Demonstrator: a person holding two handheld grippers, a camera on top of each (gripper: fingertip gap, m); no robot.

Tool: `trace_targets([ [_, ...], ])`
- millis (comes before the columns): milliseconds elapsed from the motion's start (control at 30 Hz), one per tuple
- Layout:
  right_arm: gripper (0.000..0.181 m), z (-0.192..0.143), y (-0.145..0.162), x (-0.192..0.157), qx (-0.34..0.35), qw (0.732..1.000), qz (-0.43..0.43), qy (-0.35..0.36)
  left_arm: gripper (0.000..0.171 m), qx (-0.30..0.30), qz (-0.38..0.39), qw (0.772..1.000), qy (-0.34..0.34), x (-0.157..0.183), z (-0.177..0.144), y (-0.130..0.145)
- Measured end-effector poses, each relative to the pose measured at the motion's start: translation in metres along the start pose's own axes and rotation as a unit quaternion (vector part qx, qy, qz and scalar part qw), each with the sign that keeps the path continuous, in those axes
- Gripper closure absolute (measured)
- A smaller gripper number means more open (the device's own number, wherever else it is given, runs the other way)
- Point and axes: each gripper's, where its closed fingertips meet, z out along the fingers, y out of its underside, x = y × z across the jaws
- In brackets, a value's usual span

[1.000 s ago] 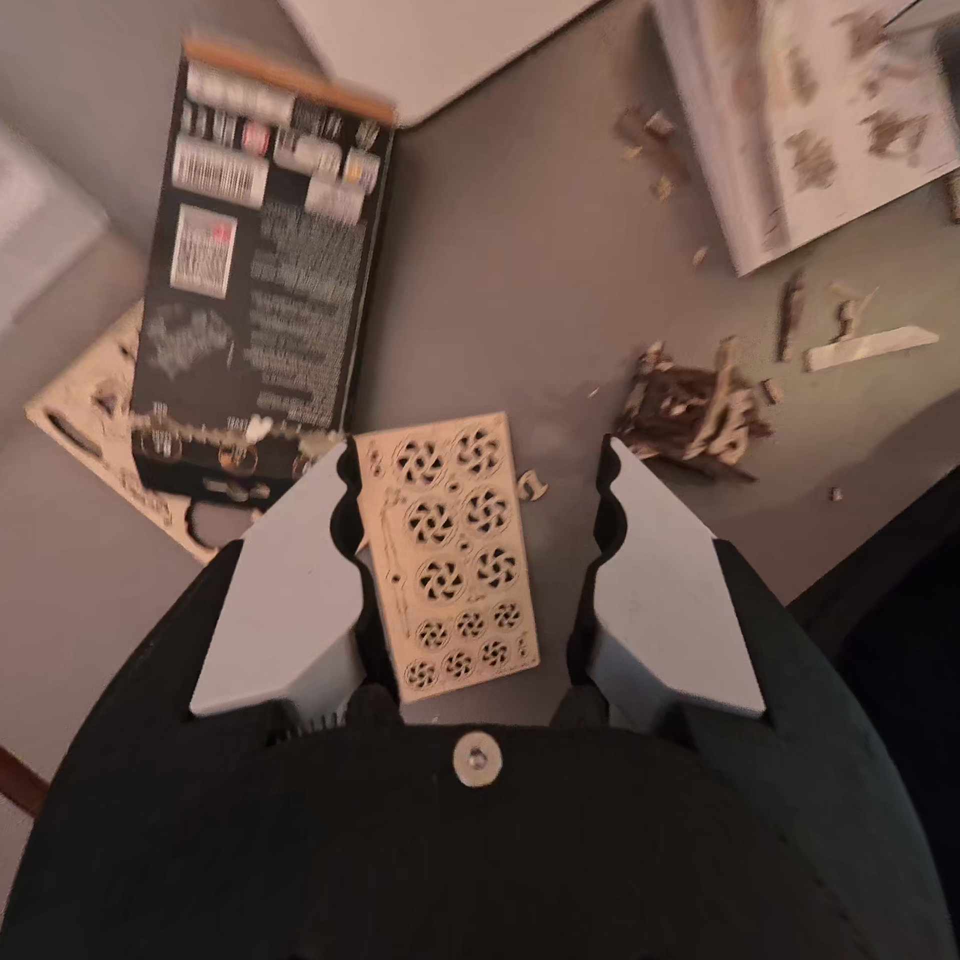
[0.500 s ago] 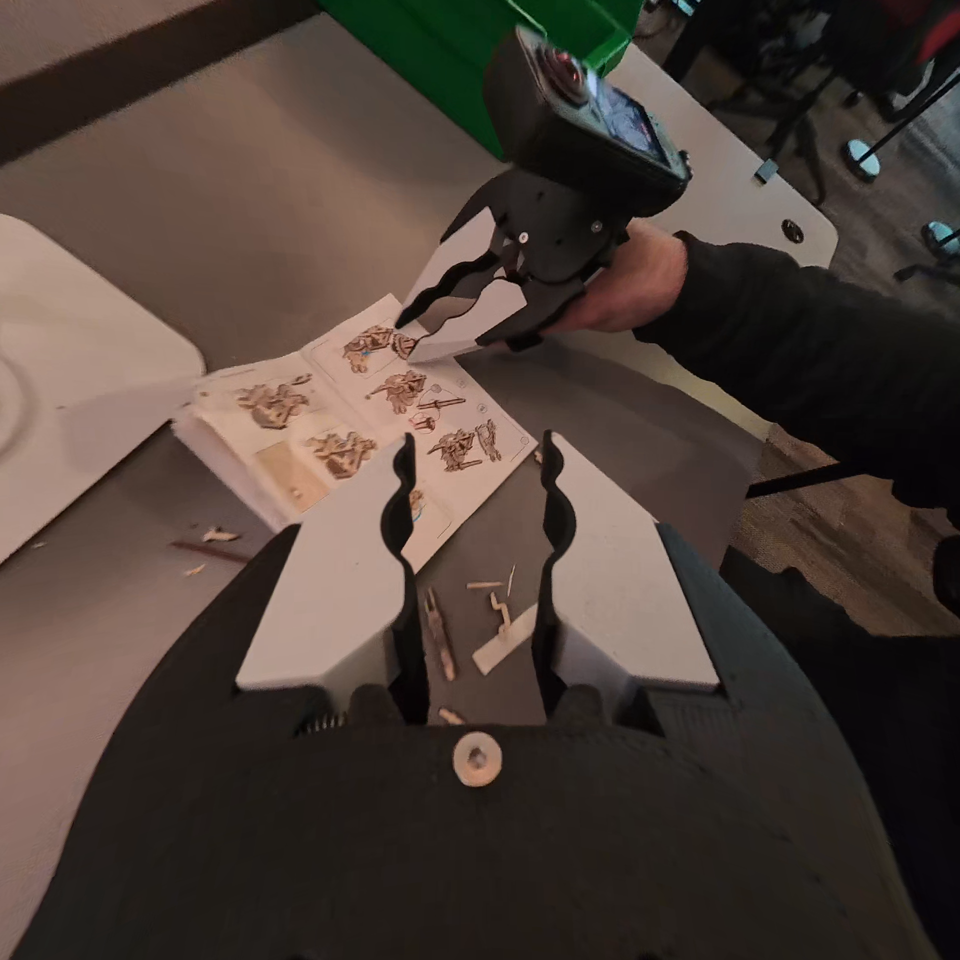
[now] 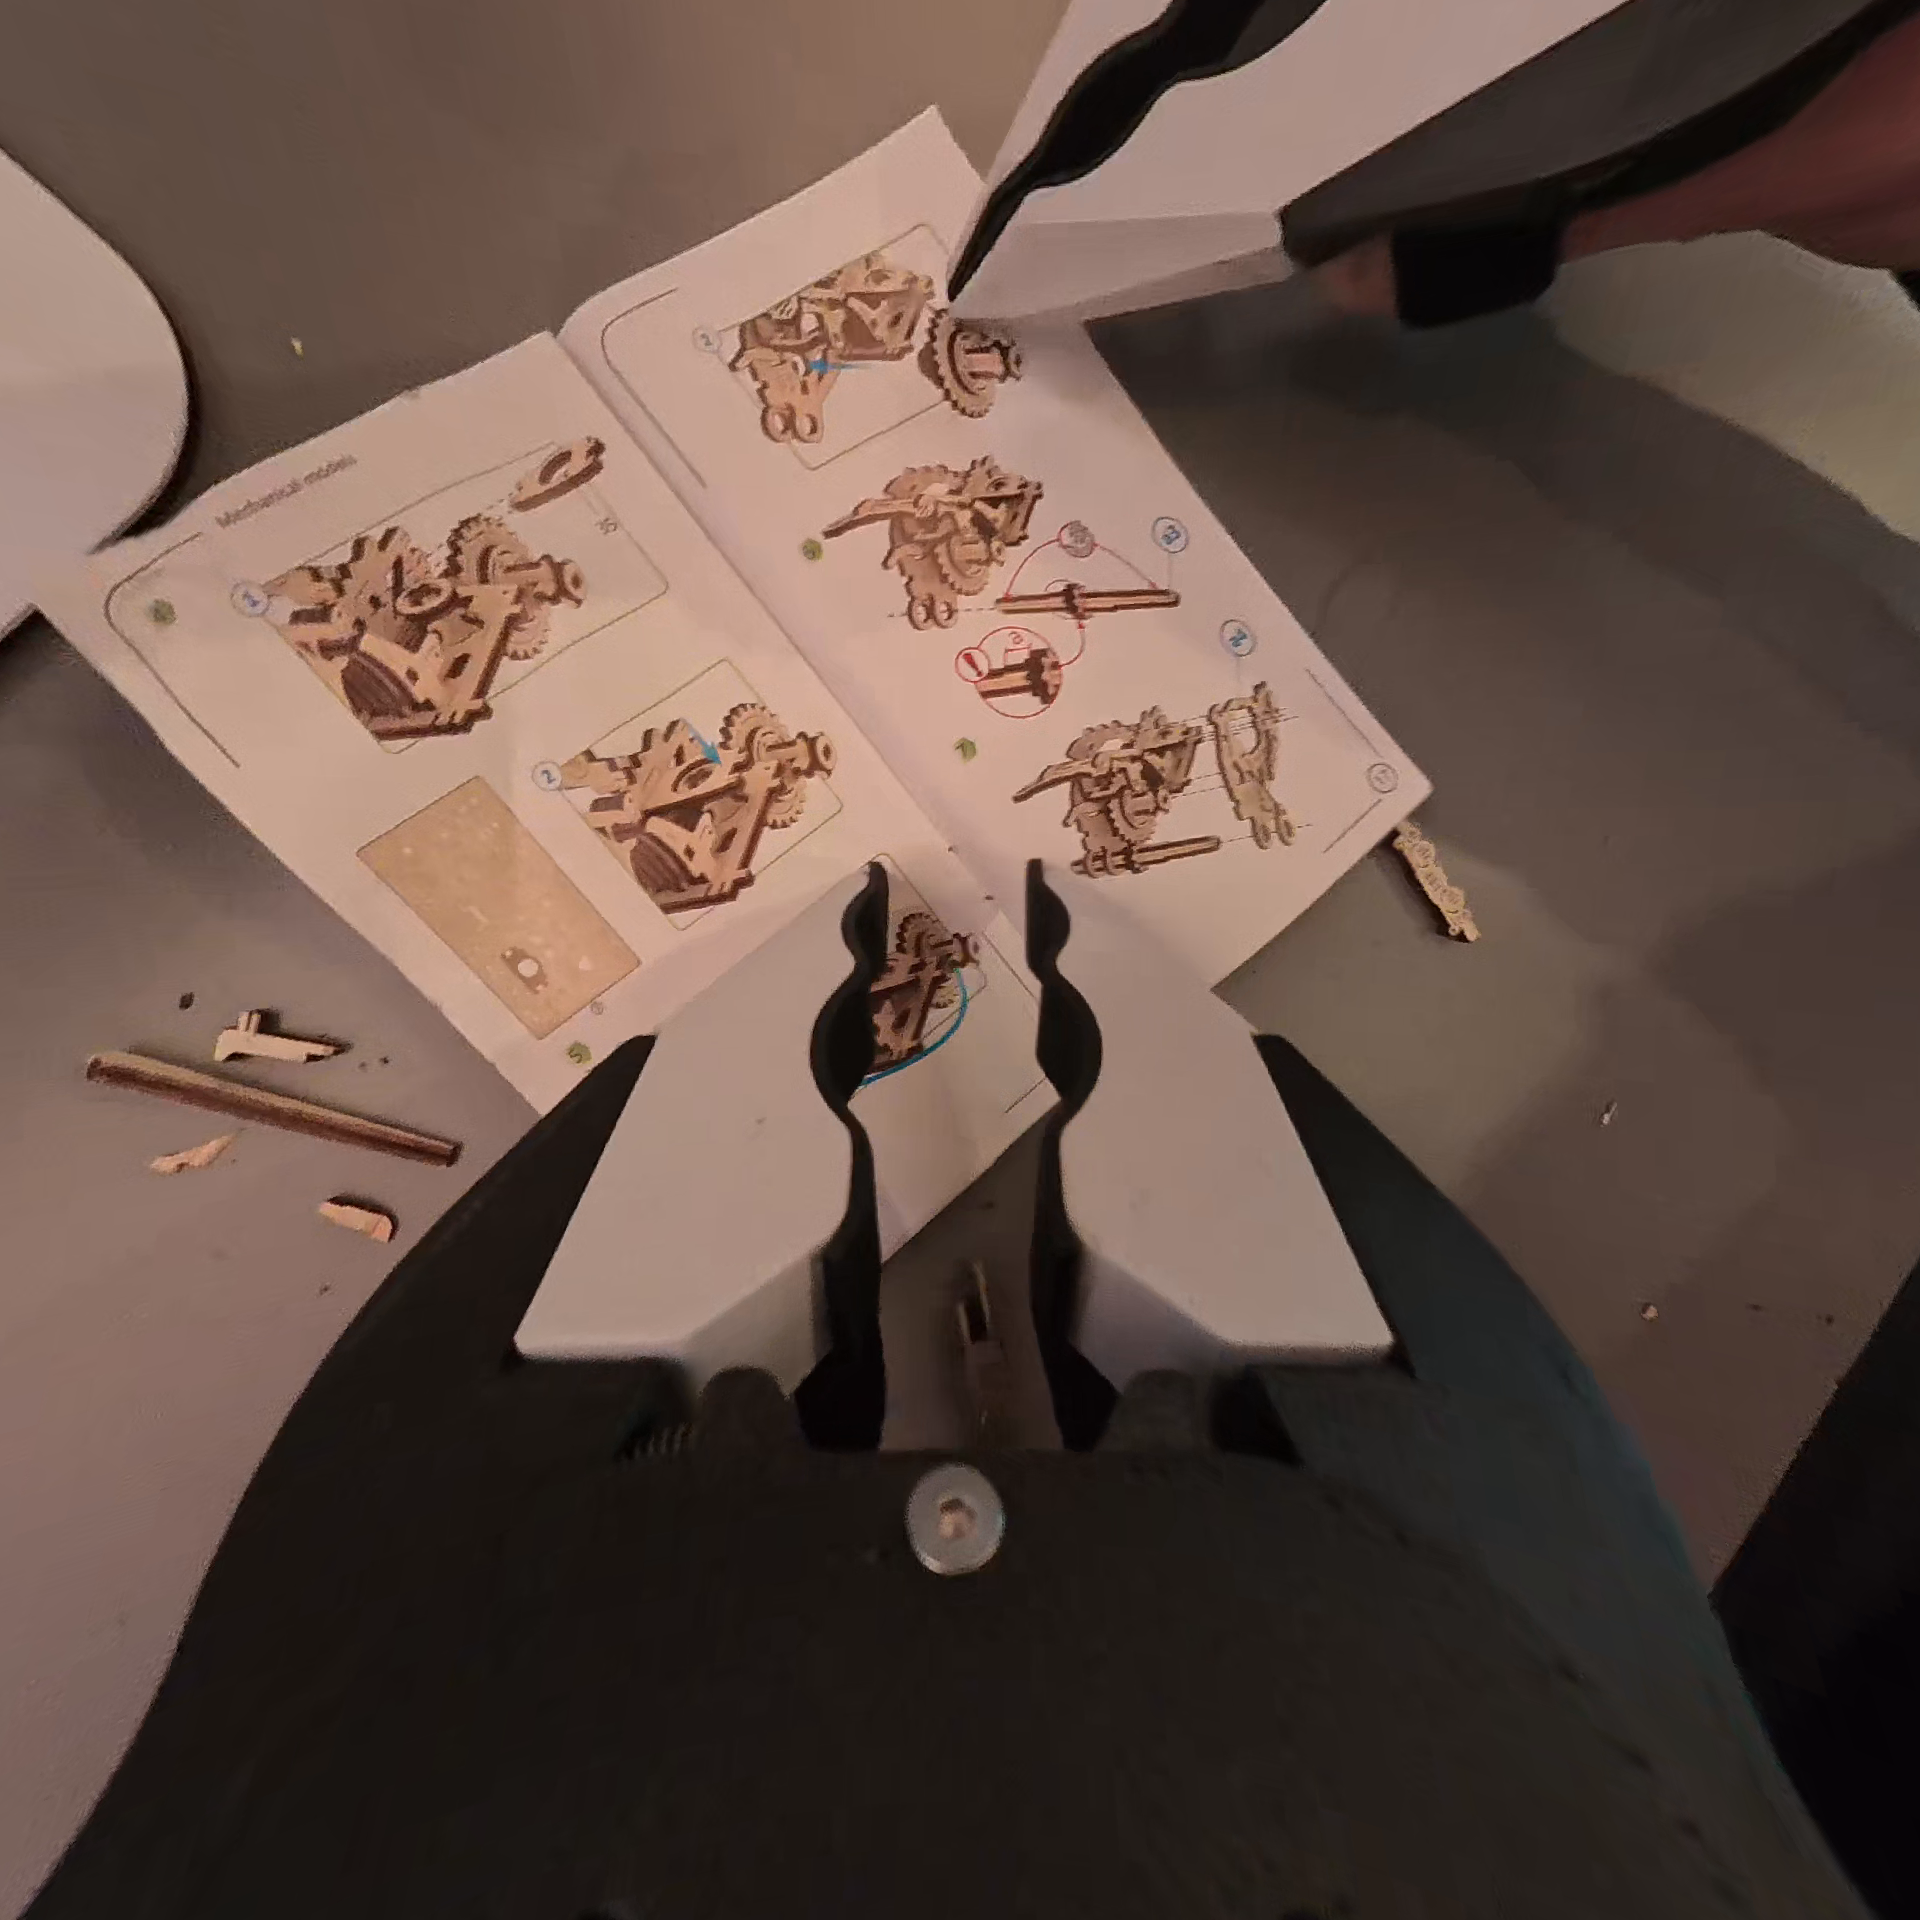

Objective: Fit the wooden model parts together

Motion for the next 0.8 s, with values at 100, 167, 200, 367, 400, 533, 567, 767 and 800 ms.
trace_targets([
  [100,0.181,0.001,-0.002,-0.005,0.007,1.0,0.007,-0.018,0.155,0.009,-0.007,1.0,0.008,-0.004,0.0,0.0],
  [167,0.181,0.003,-0.005,-0.01,0.013,0.999,0.014,-0.035,0.157,0.014,-0.008,1.0,0.009,-0.004,0.0,0.0],
  [200,0.181,0.004,-0.007,-0.013,0.015,0.999,0.012,-0.038,0.156,0.016,-0.01,1.0,0.011,-0.004,0.0,0.0],
  [367,0.181,0.005,-0.012,-0.008,0.031,0.999,0.01,-0.023,0.151,0.029,-0.018,0.999,0.025,-0.002,-0.001,0.0],
  [400,0.179,0.005,-0.01,-0.001,0.028,1.0,0.007,-0.006,0.151,0.028,-0.017,0.999,0.026,-0.001,-0.001,0.0],
  [533,0.147,0.005,-0.007,0.011,0.023,1.0,0.001,0.003,0.151,0.03,-0.015,0.999,0.034,0.001,0.0,-0.002],
  [567,0.142,0.005,-0.007,0.013,0.022,1.0,-0.001,0.002,0.151,0.03,-0.015,0.999,0.035,0.001,0.001,-0.002],
  [767,0.14,0.006,-0.005,0.016,0.014,1.0,0.0,-0.028,0.152,0.037,-0.012,0.998,0.045,0.007,0.005,-0.006],
  [800,0.141,0.006,-0.006,0.015,0.015,0.999,-0.004,-0.029,0.152,0.04,-0.014,0.998,0.046,0.007,0.005,-0.006],
])
